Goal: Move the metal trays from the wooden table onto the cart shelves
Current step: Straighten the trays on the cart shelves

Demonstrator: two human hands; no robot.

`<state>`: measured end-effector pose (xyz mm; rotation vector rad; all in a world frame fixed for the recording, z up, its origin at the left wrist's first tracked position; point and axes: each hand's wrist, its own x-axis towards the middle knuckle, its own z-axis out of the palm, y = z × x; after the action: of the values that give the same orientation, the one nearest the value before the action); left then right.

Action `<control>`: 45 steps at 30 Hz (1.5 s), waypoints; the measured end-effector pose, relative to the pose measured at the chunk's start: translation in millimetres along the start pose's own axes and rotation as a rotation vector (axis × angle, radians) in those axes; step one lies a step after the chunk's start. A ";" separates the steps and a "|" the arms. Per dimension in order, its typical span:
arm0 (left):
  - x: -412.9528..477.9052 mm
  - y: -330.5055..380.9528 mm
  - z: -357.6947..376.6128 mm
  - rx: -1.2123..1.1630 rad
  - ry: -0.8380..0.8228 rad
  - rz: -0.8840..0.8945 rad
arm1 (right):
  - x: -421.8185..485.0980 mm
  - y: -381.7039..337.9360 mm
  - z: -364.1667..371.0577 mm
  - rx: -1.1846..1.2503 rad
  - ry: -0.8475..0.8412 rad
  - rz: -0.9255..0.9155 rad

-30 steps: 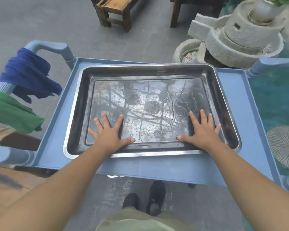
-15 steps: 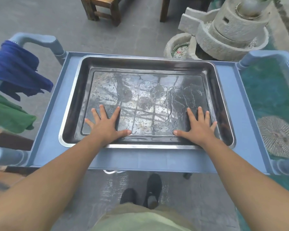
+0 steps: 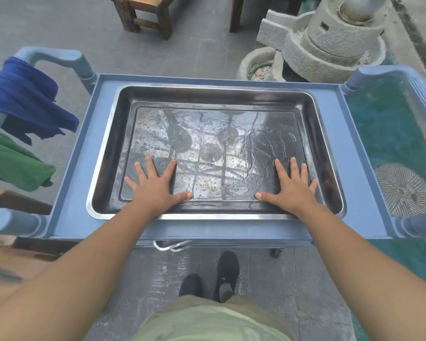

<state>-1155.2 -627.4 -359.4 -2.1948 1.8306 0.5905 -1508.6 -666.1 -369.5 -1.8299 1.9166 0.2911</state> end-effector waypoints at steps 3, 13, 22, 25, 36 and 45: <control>-11.6 -0.2 5.4 -0.002 -0.004 -0.003 | -11.6 2.5 4.4 -0.001 -0.006 -0.003; -41.7 -4.9 25.9 0.013 0.014 -0.007 | -41.7 8.6 16.0 0.009 -0.025 -0.011; -52.0 -8.5 28.7 0.016 0.014 0.002 | -55.7 10.6 24.2 0.016 -0.019 -0.005; -52.7 -8.0 27.6 0.005 0.005 0.001 | -55.5 10.9 24.7 0.028 -0.017 -0.002; -48.6 -7.6 25.6 -0.006 0.018 0.013 | -53.4 7.7 26.1 0.026 0.016 0.006; -57.7 -5.0 8.1 -0.020 -0.015 0.009 | -71.1 -24.9 14.4 0.030 0.028 0.105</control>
<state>-1159.8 -571.9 -341.7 -2.1902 1.8356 0.6281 -1481.5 -598.8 -344.4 -1.7253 2.0289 0.2708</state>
